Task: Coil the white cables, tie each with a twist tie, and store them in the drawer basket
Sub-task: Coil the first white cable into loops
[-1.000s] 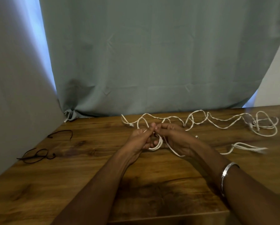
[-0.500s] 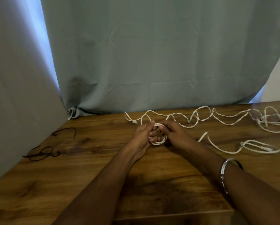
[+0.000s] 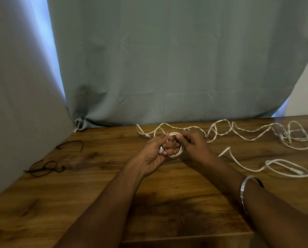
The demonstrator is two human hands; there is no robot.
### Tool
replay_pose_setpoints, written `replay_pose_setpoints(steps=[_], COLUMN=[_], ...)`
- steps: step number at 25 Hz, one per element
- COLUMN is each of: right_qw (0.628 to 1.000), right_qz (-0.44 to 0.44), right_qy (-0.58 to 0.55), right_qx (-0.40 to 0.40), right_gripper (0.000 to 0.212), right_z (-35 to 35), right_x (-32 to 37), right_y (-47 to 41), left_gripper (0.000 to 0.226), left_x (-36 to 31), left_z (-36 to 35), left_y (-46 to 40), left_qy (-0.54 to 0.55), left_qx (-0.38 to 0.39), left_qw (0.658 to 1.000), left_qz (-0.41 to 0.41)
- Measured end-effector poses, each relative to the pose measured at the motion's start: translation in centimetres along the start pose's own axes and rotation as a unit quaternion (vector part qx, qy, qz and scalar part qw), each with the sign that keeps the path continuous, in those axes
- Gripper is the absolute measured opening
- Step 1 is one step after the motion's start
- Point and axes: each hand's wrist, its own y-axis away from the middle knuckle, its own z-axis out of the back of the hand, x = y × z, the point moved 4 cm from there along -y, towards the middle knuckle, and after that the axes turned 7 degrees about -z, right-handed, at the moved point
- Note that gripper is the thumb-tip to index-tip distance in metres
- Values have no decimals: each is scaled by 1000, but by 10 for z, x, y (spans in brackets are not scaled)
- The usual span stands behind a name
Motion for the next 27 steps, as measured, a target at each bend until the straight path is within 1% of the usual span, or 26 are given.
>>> replay_pose_setpoints(steps=[1, 2, 3, 4, 5, 6, 7, 8, 11, 12, 14, 16, 17, 18, 19, 20, 21, 23, 24, 26, 27], right_qw=[999, 995, 986, 971, 953, 934, 920, 916, 928, 921, 889, 865, 863, 869, 886, 908, 928, 953, 962, 980, 987], right_qz=[20, 40, 62, 85, 111, 143, 169, 178, 189, 210, 275, 315, 319, 308, 291, 268, 247, 219, 204, 132, 94], right_qy=[43, 95, 156, 223, 280, 321, 347, 354, 320, 327, 366, 389, 388, 379, 352, 310, 265, 205, 182, 134, 114], right_qx=[3, 10, 6, -12, -37, -61, -73, -69, -14, -4, 11, 38, 56, 74, 87, 91, 83, 36, 3, -56, -69], right_gripper=[19, 21, 29, 34, 33, 27, 22, 23, 38, 38, 33, 35, 39, 45, 48, 44, 37, 23, 22, 29, 30], right_z=[1, 2, 4, 7, 11, 16, 21, 26, 33, 29, 15, 1, -5, -9, -10, -10, -9, -5, -2, 9, 12], right_x=[1, 2, 4, 6, 7, 10, 8, 5, -4, 0, 11, 21, 24, 26, 28, 30, 30, 30, 28, 19, 13], right_y=[1, 2, 3, 3, 1, 0, -2, -4, -7, -7, -4, 2, 5, 8, 10, 11, 12, 12, 10, 5, 4], left_gripper=[30, 30, 30, 31, 32, 33, 34, 34, 34, 34, 34, 36, 37, 38, 38, 38, 38, 36, 36, 38, 38], left_x=[1, 1, -2, -6, -13, -20, -27, -33, -40, -39, -37, -32, -28, -24, -19, -13, -7, 2, 5, 8, 8], left_z=[3, 6, 9, 13, 18, 24, 33, 41, 61, 64, 59, 45, 39, 34, 30, 27, 24, 17, 14, 8, 6], left_y=[-1, -2, -2, -3, -4, -4, -5, -5, -7, -7, -7, -5, -4, -3, -1, -1, -1, -2, -3, -2, -1], left_qy=[-4, -4, 4, 21, 49, 86, 118, 141, 160, 136, 42, -47, -92, -146, -208, -259, -285, -261, -230, -194, -183], left_qx=[-10, -21, -38, -58, -82, -108, -133, -153, -197, -208, -217, -192, -172, -156, -140, -123, -102, -59, -36, -10, -12], left_qw=[1000, 1000, 999, 997, 994, 988, 980, 973, 959, 959, 965, 972, 974, 971, 963, 954, 950, 961, 971, 980, 982], left_qz=[-7, -14, -23, -36, -51, -69, -87, -104, -126, -133, -142, -130, -115, -103, -95, -86, -76, -64, -61, -51, -46])
